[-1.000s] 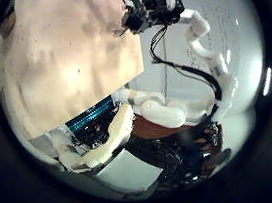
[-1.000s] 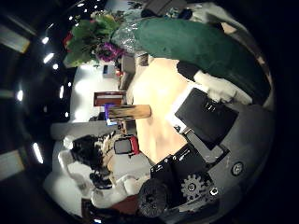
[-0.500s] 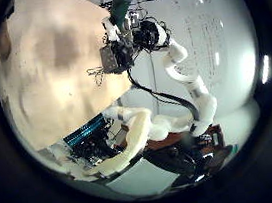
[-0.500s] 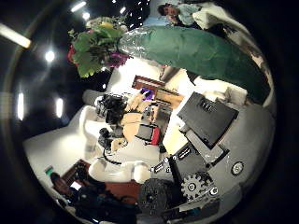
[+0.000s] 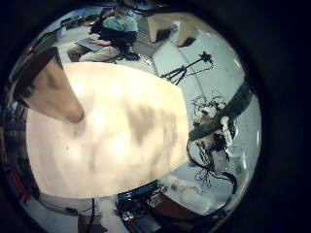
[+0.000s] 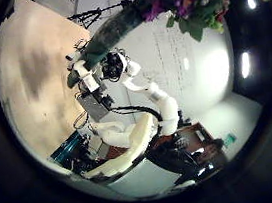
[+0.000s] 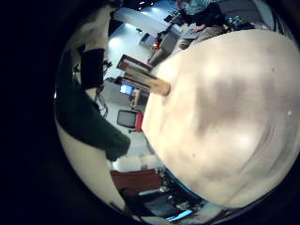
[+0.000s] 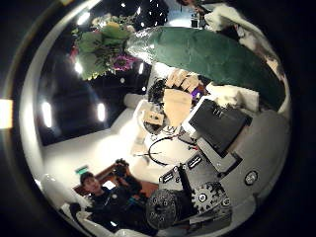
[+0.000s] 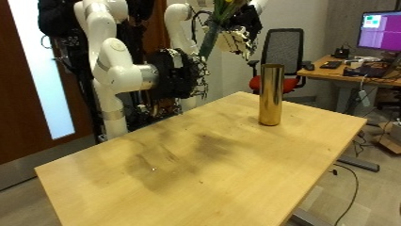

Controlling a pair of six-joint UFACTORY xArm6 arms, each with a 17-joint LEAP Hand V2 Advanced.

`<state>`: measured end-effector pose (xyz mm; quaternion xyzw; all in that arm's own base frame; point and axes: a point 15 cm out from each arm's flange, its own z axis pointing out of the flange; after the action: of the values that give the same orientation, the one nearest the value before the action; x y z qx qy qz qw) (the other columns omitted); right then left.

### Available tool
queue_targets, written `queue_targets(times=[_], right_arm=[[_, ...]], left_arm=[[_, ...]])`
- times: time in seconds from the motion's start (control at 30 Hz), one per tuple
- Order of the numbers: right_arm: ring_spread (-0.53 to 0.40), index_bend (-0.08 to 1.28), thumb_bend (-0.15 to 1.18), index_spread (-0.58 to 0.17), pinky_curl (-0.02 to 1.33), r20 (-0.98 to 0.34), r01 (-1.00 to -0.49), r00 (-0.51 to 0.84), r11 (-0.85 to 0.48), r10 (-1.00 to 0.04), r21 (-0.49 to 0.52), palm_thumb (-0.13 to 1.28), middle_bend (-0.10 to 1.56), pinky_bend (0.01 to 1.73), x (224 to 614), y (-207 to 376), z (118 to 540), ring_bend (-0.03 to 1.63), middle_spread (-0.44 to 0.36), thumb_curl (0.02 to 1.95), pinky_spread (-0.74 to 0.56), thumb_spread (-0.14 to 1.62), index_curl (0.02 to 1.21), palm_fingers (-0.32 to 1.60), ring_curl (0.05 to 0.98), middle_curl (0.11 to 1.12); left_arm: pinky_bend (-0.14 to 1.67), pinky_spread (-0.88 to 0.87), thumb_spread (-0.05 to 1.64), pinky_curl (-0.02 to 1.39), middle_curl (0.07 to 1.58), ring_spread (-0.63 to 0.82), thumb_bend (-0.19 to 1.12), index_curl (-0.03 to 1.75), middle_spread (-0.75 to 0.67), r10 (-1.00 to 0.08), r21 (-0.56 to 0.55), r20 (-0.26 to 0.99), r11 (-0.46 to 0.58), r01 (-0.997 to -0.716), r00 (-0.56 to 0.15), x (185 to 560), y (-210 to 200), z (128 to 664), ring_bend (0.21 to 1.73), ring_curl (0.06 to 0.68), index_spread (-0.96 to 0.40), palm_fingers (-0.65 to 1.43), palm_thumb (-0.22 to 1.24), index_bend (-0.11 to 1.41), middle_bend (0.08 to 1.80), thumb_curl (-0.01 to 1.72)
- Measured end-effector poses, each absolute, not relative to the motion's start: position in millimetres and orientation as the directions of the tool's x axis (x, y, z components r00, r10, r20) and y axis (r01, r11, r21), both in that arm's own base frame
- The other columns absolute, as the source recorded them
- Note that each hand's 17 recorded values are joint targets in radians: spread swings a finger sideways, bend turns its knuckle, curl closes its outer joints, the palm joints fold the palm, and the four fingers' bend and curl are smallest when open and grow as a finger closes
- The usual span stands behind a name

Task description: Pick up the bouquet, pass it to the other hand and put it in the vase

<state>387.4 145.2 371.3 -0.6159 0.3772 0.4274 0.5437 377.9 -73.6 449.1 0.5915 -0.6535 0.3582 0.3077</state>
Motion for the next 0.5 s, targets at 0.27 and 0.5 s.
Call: queue_targets(times=[0.27,0.5], right_arm=[[-0.198,1.06,-0.02,-0.259,0.95,-0.932,-0.921,0.362,-0.151,0.015,-0.36,1.17,1.37,1.13,383.9,156.1,371.9,1.42,-0.131,0.91,-0.24,0.07,1.03,1.12,0.663,0.79],[-0.19,1.07,-0.02,-0.256,0.98,-0.929,-0.913,0.37,-0.178,0.019,-0.367,1.17,1.37,1.1,378.3,166.2,372.8,1.42,-0.13,0.91,-0.25,0.06,1.03,1.12,0.663,0.79]], left_arm=[[0.24,0.54,0.85,0.32,0.31,0.6,-0.03,0.29,0.53,-0.512,-0.095,0.853,0.042,-0.995,-0.103,381.9,-78.6,451.3,0.51,0.214,0.34,0.05,0.3,0.16,0.2,0.31],[0.25,0.53,0.83,0.32,0.32,0.59,-0.04,0.28,0.51,-0.458,-0.071,0.884,0.077,-0.995,-0.098,381.4,-91.4,454.7,0.51,0.213,0.35,0.07,0.29,0.15,0.22,0.31]])
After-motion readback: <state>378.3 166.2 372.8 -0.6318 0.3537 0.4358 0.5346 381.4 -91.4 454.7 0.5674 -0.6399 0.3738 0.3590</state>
